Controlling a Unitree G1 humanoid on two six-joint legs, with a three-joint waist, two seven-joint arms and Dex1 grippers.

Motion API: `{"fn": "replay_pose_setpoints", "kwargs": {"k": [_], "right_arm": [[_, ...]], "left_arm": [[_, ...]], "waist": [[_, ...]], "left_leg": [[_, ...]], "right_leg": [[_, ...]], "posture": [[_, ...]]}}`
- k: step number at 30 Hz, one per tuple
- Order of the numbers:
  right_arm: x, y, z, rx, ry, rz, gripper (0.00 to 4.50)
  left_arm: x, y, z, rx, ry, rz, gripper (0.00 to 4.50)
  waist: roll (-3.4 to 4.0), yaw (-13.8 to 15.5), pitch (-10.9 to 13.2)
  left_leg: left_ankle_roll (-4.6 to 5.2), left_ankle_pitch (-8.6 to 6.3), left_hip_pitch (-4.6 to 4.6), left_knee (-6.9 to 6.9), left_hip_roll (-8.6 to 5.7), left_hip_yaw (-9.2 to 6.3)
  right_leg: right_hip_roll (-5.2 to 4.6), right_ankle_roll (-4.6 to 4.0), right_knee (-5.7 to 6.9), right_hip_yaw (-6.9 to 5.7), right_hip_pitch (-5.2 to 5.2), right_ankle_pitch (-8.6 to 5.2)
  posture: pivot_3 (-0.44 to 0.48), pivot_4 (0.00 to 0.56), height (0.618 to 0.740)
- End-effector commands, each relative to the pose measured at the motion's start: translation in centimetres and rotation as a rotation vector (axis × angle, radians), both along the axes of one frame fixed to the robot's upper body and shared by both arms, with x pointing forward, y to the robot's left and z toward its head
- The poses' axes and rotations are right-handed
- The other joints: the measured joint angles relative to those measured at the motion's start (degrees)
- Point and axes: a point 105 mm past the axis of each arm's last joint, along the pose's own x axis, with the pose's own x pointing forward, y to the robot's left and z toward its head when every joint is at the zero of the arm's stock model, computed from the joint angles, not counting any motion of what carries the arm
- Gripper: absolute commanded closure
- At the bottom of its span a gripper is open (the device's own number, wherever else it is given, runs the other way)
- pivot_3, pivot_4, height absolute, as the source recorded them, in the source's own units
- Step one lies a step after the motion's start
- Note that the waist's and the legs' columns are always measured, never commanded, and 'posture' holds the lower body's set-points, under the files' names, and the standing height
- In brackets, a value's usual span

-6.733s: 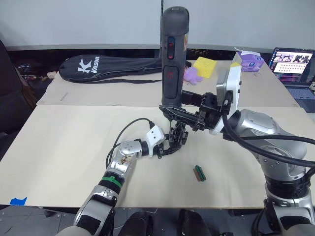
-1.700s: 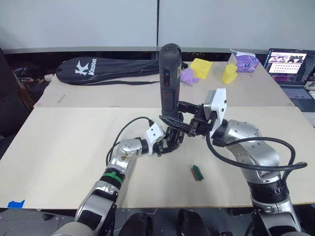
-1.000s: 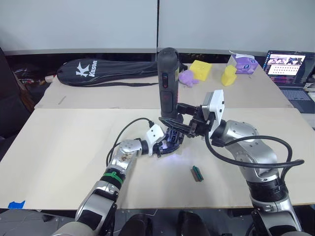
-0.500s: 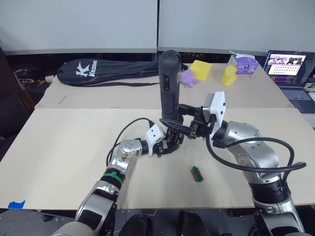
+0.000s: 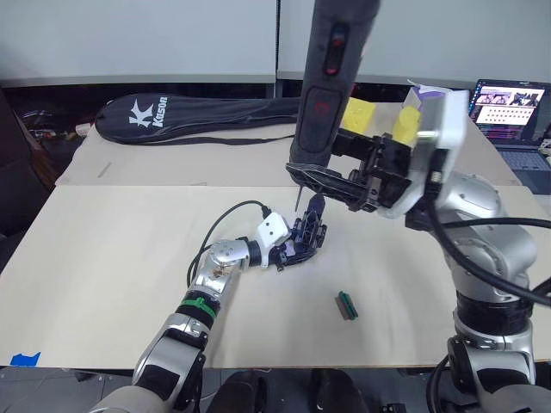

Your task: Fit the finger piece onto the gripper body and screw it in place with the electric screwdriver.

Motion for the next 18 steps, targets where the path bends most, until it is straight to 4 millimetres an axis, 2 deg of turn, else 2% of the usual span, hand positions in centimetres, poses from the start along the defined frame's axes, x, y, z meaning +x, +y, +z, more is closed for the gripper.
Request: {"fn": "replay_pose_setpoints", "kwargs": {"k": [1, 5, 7, 8, 9, 10, 12, 15, 18], "right_arm": [[-0.7, -1.0, 0.5, 0.035, 0.06, 0.0, 2.58], [-1.5, -2.5, -0.2, 0.015, 0.212, 0.004, 2.58], [-1.8, -3.6, -0.6, 0.004, 0.319, -0.011, 2.58], [-1.9, -4.4, -0.9, -0.009, 0.371, -0.033, 2.58], [-1.8, -5.5, -1.4, -0.025, 0.451, -0.066, 2.58], [-1.8, -7.1, -2.1, -0.046, 0.554, -0.114, 2.58], [-1.4, -10.6, -4.1, -0.09, 0.781, -0.229, 2.58], [-0.5, -15.6, -8.6, -0.206, 1.076, -0.465, 2.58], [0.1, -19.1, -12.0, -0.262, 1.262, -0.626, 2.58]], "left_arm": [[0.1, 0.2, -0.3, 0.013, 0.014, 0.01, 2.18], [0.4, 1.0, -0.2, 0.031, 0.017, 0.027, 2.18], [0.4, 1.6, 0.0, 0.04, 0.022, 0.033, 1.15], [0.3, 2.1, 0.1, 0.044, 0.028, 0.025, 0.8], [0.0, 2.7, 0.3, 0.05, 0.029, 0.014, 0.3], [-0.5, 3.6, 0.6, 0.058, 0.037, -0.002, 0.02], [-2.2, 5.5, 1.2, 0.086, 0.055, -0.068, 0.02], [-5.0, 7.8, 2.2, 0.141, 0.071, -0.177, 0.02], [-6.4, 9.5, 2.8, 0.195, 0.111, -0.214, 0.02]], "waist": [[-0.01, -0.14, 0.01], [-0.03, -0.22, 0.02], [-0.04, -0.23, 0.03], [-0.05, -0.36, 0.03], [-0.04, -0.45, 0.03], [-0.05, -0.52, 0.03], [-0.05, -0.64, 0.03], [-0.02, -0.69, 0.04], [0.07, -0.45, 0.1]], "left_leg": [[0.03, -0.02, 0.0, 0.01, 0.0, 0.02], [0.11, -0.04, -0.02, 0.07, -0.01, 0.04], [0.11, -0.04, -0.02, 0.05, 0.0, 0.02], [0.11, -0.05, -0.02, 0.03, 0.02, 0.01], [0.1, -0.05, -0.02, 0.01, 0.04, 0.02], [0.11, -0.05, -0.02, -0.06, 0.05, 0.02], [0.11, -0.05, -0.02, -0.18, 0.11, 0.03], [0.13, -0.06, -0.02, -0.22, 0.18, 0.12], [0.25, -0.07, -0.04, -0.14, 0.15, 0.16]], "right_leg": [[-0.05, 0.0, 0.0, -0.01, 0.01, 0.0], [-0.16, -0.05, 0.01, -0.03, 0.0, 0.03], [-0.17, -0.05, 0.02, -0.04, -0.01, 0.03], [-0.18, -0.05, 0.01, -0.05, 0.0, 0.03], [-0.19, -0.06, 0.01, -0.06, -0.01, 0.04], [-0.24, -0.06, -0.01, -0.05, -0.02, 0.04], [-0.29, -0.07, -0.04, -0.06, -0.02, 0.03], [-0.59, -0.1, -0.08, 0.0, -0.03, 0.02], [-0.74, -0.12, -0.07, -0.02, -0.02, 0.01]], "posture": [[0.0, 0.15, 0.723], [0.0, 0.15, 0.723], [0.0, 0.15, 0.723], [0.0, 0.15, 0.723], [0.0, 0.15, 0.723], [0.0, 0.15, 0.723], [0.0, 0.15, 0.723], [0.0, 0.15, 0.723], [0.0, 0.15, 0.723]]}}
